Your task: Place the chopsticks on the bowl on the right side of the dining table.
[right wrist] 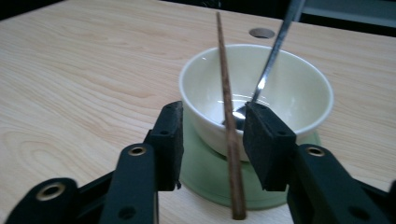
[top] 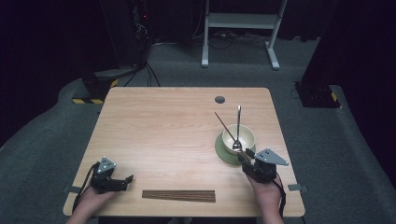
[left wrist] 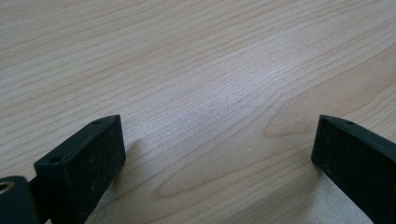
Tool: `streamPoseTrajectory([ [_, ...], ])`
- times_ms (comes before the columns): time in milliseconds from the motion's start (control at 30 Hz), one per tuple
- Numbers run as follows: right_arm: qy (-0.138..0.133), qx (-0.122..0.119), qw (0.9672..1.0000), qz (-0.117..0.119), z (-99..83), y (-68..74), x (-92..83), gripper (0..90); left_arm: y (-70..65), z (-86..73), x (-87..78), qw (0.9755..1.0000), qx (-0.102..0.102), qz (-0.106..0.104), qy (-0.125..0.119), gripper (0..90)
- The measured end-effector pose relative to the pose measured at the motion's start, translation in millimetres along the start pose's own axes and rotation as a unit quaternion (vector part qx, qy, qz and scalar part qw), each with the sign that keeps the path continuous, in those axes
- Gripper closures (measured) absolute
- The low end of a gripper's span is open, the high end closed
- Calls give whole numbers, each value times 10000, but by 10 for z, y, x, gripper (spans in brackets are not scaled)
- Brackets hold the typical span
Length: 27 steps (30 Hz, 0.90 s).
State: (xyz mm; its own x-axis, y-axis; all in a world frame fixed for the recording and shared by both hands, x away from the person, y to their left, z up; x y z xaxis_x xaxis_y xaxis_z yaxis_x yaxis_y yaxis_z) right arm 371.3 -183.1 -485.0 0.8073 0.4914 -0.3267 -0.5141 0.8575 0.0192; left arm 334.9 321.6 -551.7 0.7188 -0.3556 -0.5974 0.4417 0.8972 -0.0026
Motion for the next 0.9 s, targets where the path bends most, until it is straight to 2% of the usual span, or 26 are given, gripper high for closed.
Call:
streamPoseTrajectory([
  [100,-98,-57,9999,67,41,83,-33,489,0,0,0,10000,-3,-1,2,26],
  [233,-119,-120,9997,185,79,188,-39,463,1,1,1,10000,2,-8,2,26],
  [400,-46,-150,9992,361,78,300,-19,438,0,1,1,10000,1,-7,1,26],
  [467,7,-243,9986,480,75,395,7,429,0,2,4,10000,-11,-19,6,25],
  [567,94,-241,9978,618,54,494,45,415,0,2,4,10000,-12,-17,12,24],
  [633,189,-231,9969,731,22,563,74,405,0,3,5,10000,-10,-16,11,24],
  [767,451,-376,9934,986,-69,733,159,421,1,4,5,10000,-1,-18,15,23],
  [800,451,-376,9934,986,-69,733,159,421,1,3,5,10000,1,-16,15,23],
  [867,599,-462,9903,1168,-118,842,209,435,-1,3,5,10000,-9,-19,13,24],
  [900,599,-462,9903,1168,-118,842,209,435,-1,3,5,10000,-9,-19,13,24],
])
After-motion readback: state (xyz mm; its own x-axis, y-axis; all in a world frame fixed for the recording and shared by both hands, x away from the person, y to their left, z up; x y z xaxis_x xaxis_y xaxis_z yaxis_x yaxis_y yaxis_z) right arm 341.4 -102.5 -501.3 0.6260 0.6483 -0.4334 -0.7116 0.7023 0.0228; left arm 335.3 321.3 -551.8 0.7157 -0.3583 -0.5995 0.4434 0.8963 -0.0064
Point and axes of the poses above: each handheld gripper's, and its own axes: x roughly forward along the jaws, z roughly out of its top, y roughly to its left, the point moved 3 cm from there along x, roughly forward along the jaws, and after that the axes turned 8 degrees about -y, right-handed, at the moved point
